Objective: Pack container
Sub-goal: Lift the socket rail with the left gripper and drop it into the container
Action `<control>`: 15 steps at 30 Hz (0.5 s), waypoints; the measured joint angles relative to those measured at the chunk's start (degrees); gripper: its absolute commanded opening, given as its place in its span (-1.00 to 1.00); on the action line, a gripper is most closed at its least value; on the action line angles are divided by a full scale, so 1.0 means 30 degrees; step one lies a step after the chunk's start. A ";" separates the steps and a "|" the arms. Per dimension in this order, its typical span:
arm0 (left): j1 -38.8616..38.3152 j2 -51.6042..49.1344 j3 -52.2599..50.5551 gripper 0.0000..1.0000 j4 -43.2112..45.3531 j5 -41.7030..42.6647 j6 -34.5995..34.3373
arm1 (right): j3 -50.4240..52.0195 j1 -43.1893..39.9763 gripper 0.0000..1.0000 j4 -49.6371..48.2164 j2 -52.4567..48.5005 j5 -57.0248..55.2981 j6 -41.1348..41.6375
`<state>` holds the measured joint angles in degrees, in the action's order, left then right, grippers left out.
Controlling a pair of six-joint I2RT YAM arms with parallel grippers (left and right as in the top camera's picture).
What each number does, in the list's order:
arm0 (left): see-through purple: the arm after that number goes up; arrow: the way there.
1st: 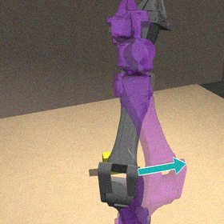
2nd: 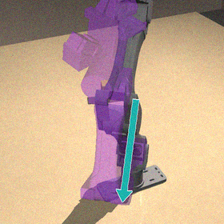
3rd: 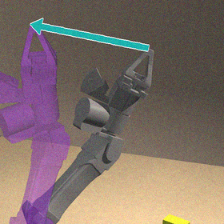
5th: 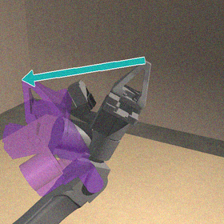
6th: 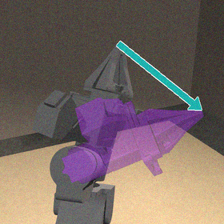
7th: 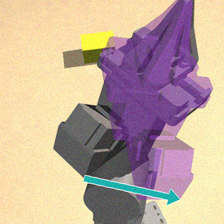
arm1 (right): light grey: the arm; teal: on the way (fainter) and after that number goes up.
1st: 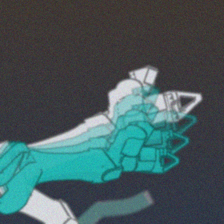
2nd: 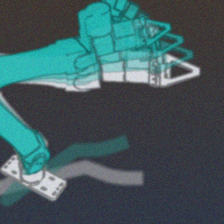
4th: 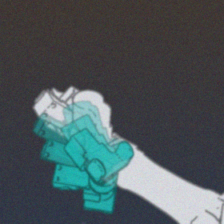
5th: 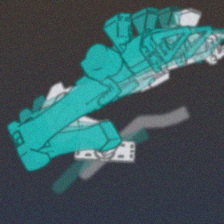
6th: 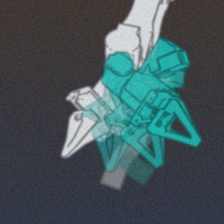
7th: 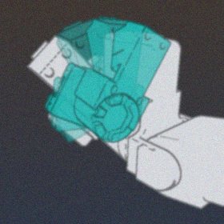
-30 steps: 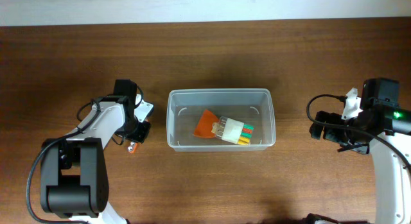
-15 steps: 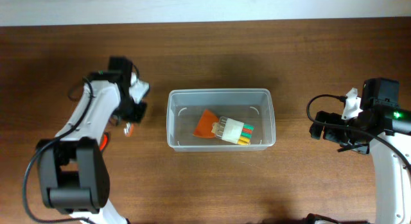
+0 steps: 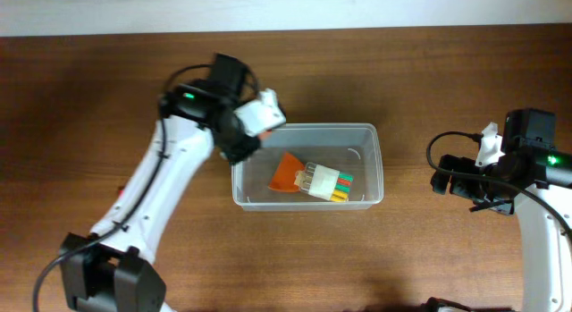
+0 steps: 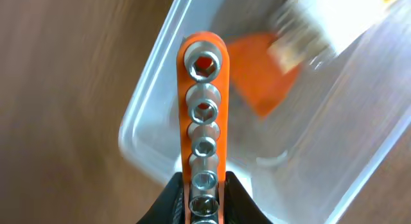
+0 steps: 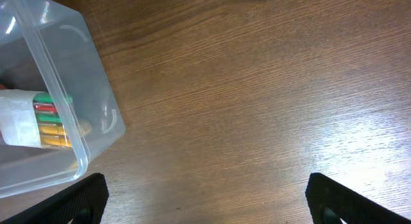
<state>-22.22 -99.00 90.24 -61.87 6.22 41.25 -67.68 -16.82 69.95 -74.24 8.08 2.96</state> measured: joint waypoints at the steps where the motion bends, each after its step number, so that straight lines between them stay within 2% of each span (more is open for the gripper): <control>1: -0.0517 0.0000 0.0000 -0.96 0.0430 0.0036 0.0393 | 0.0000 0.0000 0.96 -0.0015 0.0000 0.0000 -0.0007; 6: -0.1872 -0.0765 0.0000 -0.96 0.1479 0.0248 0.1574 | 0.0000 0.0000 0.97 -0.0058 0.0000 0.0000 -0.0007; 15: -0.1996 -0.5238 -0.0007 -0.95 0.1428 0.0291 0.1836 | 0.0000 0.0000 0.97 -0.0058 0.0000 0.0000 0.0007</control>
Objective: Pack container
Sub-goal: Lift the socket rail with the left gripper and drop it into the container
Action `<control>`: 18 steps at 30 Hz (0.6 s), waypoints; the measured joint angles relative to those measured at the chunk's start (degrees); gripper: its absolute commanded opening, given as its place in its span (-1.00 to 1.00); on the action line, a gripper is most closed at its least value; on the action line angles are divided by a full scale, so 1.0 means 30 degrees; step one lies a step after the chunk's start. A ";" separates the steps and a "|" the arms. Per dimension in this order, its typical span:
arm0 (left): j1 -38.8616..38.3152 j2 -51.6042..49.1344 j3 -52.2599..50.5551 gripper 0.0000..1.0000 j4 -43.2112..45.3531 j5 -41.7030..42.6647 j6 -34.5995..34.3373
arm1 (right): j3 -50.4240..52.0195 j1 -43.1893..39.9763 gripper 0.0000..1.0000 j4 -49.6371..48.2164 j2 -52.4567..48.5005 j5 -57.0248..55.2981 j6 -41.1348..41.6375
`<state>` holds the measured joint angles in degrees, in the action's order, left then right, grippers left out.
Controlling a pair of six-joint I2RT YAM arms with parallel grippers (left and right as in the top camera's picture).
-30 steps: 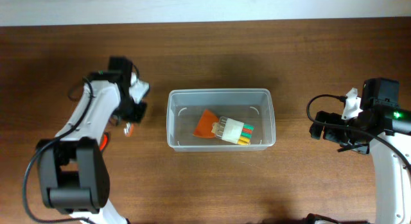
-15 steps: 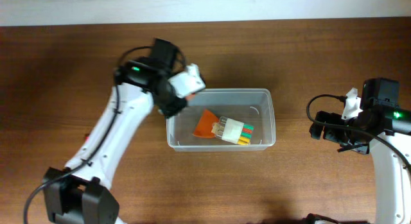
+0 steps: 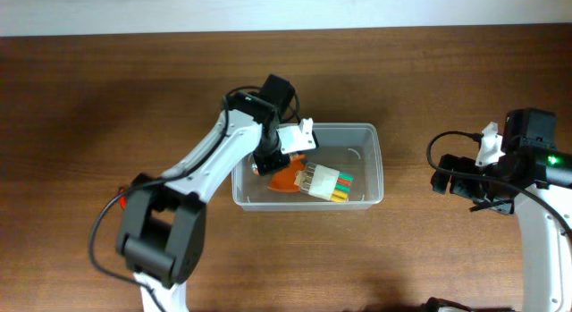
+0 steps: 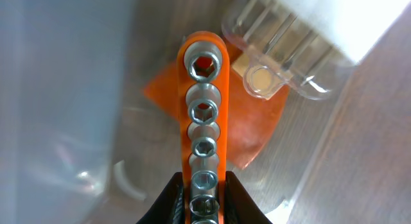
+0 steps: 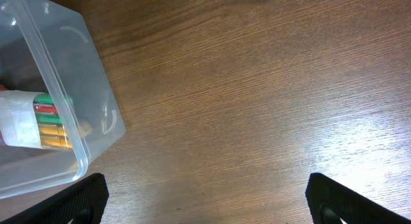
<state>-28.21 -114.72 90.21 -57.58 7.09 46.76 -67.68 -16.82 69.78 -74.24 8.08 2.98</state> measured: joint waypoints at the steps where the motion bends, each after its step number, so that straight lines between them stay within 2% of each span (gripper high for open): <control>1: 0.0000 -0.0364 0.0007 -0.95 0.0000 0.0000 -0.0007 | 0.0000 0.0000 0.97 0.0000 0.0000 0.0000 -0.0007; 2: 0.0000 -0.0699 0.0000 -0.83 -0.0007 0.0000 -0.0007 | 0.0000 0.0000 0.97 0.0000 0.0000 0.0000 -0.0015; 3: 0.0000 -0.0976 0.0000 -0.35 -0.0007 0.0000 -0.0007 | 0.0000 0.0000 0.97 0.0000 0.0000 0.0000 -0.0015; 4: 0.0000 -0.1202 0.0000 -0.23 -0.0015 0.0000 -0.0007 | 0.0000 0.0000 0.97 0.0007 0.0000 0.0000 0.0000; 5: 0.0000 -0.1268 0.0000 -0.21 -0.0007 -0.0007 0.0051 | 0.0000 0.0000 0.97 0.0007 0.0000 0.0000 0.0007; 6: 0.0000 -0.1268 0.0000 -0.11 -0.0007 0.0000 -0.0022 | 0.0000 0.0000 0.97 0.0007 0.0000 0.0000 -0.0007; 9: 0.0000 -0.1268 0.0007 0.29 -0.0015 0.0007 -0.0029 | 0.0000 0.0000 0.97 0.0007 0.0000 0.0000 -0.0007; 14: 0.0000 -0.1268 0.0007 0.30 -0.0029 -0.0160 -0.0175 | 0.0000 0.0000 0.97 0.0007 0.0000 0.0000 -0.0015; 18: 0.0000 -0.1260 0.1209 0.36 -0.1304 -0.1056 -0.1384 | 0.0000 0.0000 0.97 -0.0007 -0.0007 0.0000 0.0000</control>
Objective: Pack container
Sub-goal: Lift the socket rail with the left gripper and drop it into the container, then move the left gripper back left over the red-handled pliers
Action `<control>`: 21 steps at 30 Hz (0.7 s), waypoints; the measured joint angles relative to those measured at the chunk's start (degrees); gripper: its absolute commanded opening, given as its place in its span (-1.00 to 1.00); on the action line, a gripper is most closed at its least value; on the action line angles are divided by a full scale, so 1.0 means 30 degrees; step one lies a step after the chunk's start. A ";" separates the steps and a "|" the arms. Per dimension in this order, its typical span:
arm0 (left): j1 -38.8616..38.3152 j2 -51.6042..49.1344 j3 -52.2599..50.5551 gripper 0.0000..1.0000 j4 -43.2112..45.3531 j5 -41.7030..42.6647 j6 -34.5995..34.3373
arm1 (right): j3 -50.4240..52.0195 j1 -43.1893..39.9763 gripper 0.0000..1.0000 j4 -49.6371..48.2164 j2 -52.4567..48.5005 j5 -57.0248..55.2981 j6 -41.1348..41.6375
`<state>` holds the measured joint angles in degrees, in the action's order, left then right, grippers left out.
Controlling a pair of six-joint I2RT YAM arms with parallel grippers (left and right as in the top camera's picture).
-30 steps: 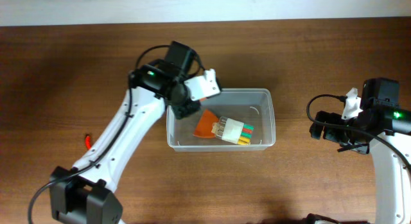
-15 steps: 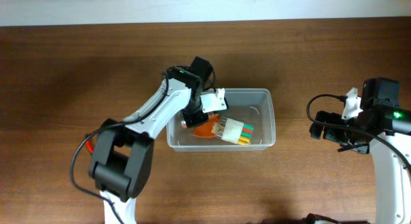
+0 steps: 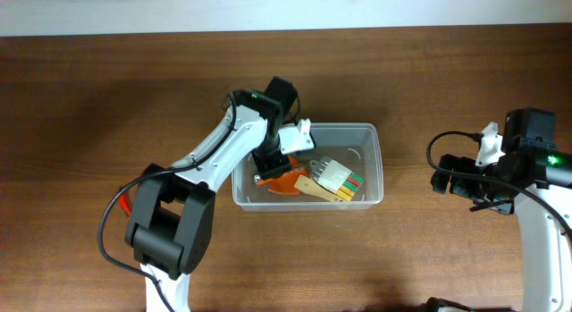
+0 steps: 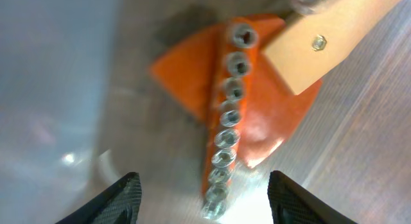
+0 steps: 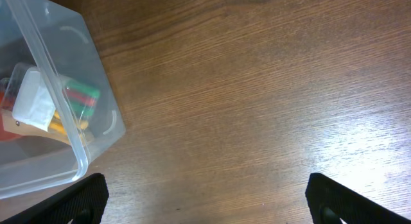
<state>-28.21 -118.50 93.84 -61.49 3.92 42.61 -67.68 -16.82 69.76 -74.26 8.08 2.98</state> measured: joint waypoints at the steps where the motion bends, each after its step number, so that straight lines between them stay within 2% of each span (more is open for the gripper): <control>1: 0.0015 0.0058 0.0561 0.57 -0.0226 -0.0233 -0.0299 | 0.0000 0.0000 0.97 0.0007 0.0007 0.0000 0.0000; 3: 0.0022 0.0510 0.2310 0.98 -0.0678 -0.1086 -0.1129 | 0.0000 0.0000 0.97 0.0007 0.0007 0.0000 -0.0022; 8: 0.0685 0.2550 0.5523 0.99 -0.3177 -0.3249 -0.4160 | 0.0000 0.0000 0.97 0.0007 0.0007 0.0000 -0.0007; 11: 0.2601 0.4554 0.6207 0.99 -0.5231 -0.3985 -0.7162 | 0.0000 0.0000 0.97 0.0007 0.0007 0.0000 -0.0007; 15: 0.6193 0.6069 0.6258 0.98 -0.7315 -0.4116 -1.0433 | 0.0000 0.0000 0.97 0.0000 0.0007 0.0000 -0.0015; 21: 0.9697 0.8990 0.4750 0.98 -0.7308 -0.4095 -1.2305 | 0.0000 0.0000 0.97 -0.0117 0.0007 0.0000 -0.0007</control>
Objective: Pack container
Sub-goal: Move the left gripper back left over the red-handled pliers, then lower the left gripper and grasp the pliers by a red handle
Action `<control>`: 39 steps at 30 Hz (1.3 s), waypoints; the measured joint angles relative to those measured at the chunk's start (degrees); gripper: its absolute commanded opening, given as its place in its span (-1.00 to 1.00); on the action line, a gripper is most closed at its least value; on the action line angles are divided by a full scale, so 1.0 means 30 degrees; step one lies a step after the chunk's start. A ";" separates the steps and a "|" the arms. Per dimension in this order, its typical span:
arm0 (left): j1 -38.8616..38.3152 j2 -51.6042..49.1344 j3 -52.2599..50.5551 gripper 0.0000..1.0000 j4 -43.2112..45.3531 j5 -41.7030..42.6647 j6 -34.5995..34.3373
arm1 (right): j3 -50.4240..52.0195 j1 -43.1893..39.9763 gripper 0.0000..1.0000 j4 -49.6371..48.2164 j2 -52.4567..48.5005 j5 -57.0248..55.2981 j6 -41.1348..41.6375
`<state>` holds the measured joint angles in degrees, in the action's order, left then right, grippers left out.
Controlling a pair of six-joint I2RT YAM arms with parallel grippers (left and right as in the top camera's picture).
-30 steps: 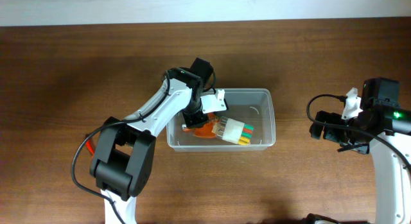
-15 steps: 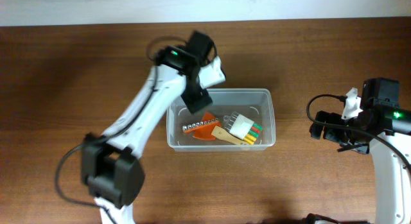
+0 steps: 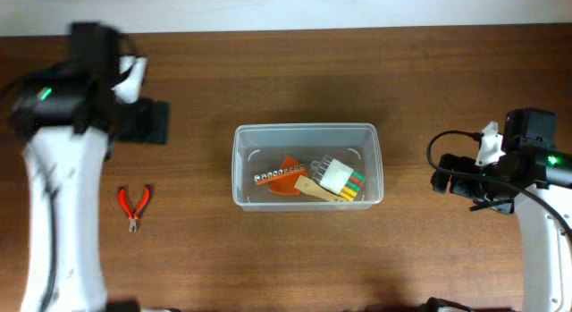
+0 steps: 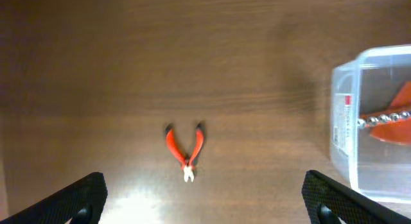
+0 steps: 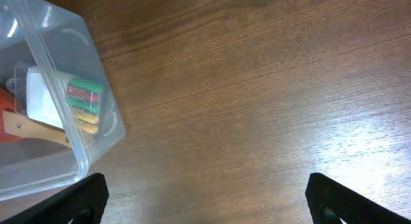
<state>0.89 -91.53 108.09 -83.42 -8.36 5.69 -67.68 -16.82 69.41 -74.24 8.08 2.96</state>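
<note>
The clear plastic container [image 3: 242, 142] stands mid-table and holds an orange socket rail [image 3: 276, 175], an orange scraper [image 3: 288, 181] and a white case of coloured bits [image 3: 340, 177]. Red-handled pliers [image 3: 133, 206] lie on the wood at the left, also seen in the left wrist view [image 4: 186, 149]. My left gripper [image 4: 204, 205] is open high over the left side of the table, above the pliers, with nothing between its fingers. My right gripper [image 5: 207, 205] is open over bare wood right of the container [image 5: 77, 142].
The wooden table runs to a pale wall edge at the top of the overhead view. The left arm [image 3: 54, 205] reaches up the left side and the right arm [image 3: 536, 223] stands at the far right.
My left gripper has left the container and now hovers open over the left of the table above the pliers. The socket rail lies in the container. The right arm has not moved.
My left gripper held the orange socket rail at the container's left rim, then inside it over the scraper. Then it was open with the rail lying on the scraper and the bit case shifted. Now it is away at the left, over the pliers.
</note>
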 measured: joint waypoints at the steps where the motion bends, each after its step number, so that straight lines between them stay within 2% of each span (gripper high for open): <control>1: 0.0401 0.0867 -0.0670 0.99 0.0284 -0.0022 -0.0146 | 0.0000 0.0000 0.97 -0.0022 0.0000 0.0000 0.0015; 4: 0.1989 0.4313 -0.4058 0.99 0.2135 0.0153 -0.0350 | 0.0007 0.0000 0.97 -0.0029 0.0000 0.0000 -0.0007; 7: 0.3461 0.6076 -0.7526 0.98 0.4415 0.1122 0.0109 | 0.0015 0.0000 0.97 -0.0109 0.0000 0.0000 -0.0007; 12: 0.5166 0.5151 -1.2874 0.99 0.7664 0.2688 0.1494 | 0.0029 0.0000 0.97 -0.0153 0.0000 0.0000 -0.0015; 16: 0.5384 0.3424 -1.5548 0.99 0.9493 0.3177 0.2681 | 0.0029 0.0000 0.97 -0.0160 0.0000 0.0000 -0.0007; 28: 0.5377 -0.0146 -1.6072 0.99 1.1919 0.3534 0.4495 | 0.0029 0.0000 0.97 -0.0102 0.0000 0.0000 -0.0007; 39: 0.5377 -0.3045 -1.6072 0.99 1.2050 0.3592 0.4779 | 0.0029 0.0000 0.97 -0.0095 0.0000 0.0000 0.0000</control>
<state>17.02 -100.66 59.88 -47.27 2.42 20.03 -67.59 -16.82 69.12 -74.24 8.08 2.96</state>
